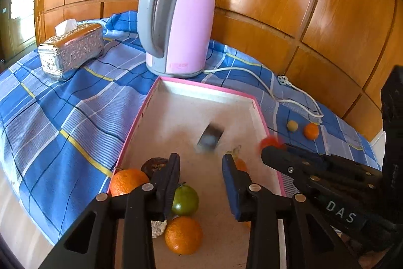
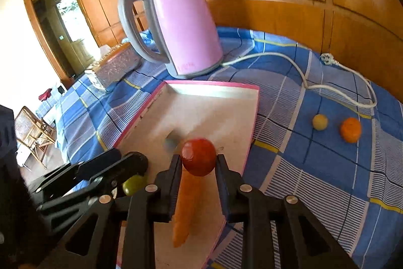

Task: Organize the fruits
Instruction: 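Carry the dark piece and tomato into the tray and open both grippers, then withdraw both tools toward the yellow fruit and orange on the bedspread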

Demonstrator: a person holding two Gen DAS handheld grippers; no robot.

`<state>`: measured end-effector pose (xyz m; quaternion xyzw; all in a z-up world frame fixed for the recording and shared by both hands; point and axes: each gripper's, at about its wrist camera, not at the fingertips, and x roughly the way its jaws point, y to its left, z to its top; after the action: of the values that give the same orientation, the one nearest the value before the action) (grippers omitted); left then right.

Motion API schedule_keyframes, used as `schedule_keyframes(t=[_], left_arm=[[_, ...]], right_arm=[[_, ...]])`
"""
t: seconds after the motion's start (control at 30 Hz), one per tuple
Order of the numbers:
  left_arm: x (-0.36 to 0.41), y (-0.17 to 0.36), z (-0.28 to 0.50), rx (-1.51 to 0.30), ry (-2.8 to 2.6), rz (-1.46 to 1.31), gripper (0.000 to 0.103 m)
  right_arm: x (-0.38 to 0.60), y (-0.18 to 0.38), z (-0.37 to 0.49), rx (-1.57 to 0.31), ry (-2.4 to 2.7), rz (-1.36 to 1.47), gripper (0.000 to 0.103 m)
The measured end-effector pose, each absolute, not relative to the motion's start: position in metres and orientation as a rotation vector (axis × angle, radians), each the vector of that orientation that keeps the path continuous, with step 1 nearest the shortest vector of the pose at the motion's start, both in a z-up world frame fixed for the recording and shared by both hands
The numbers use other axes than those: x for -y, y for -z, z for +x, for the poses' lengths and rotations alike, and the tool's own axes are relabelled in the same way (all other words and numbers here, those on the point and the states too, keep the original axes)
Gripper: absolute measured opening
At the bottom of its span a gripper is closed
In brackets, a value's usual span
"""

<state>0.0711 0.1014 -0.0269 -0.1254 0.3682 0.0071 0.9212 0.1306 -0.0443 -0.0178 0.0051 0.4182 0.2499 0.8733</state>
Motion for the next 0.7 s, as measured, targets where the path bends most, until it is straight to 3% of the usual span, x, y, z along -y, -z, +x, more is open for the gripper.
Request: schedule_keyframes(t=[0.7], left_arm=[[-0.085,0.012,0.044,-0.719,-0.101,-0.203,0.035]], right_arm=[[0.069,0.018,0.086,-0.844,-0.461,0.035,0.033]])
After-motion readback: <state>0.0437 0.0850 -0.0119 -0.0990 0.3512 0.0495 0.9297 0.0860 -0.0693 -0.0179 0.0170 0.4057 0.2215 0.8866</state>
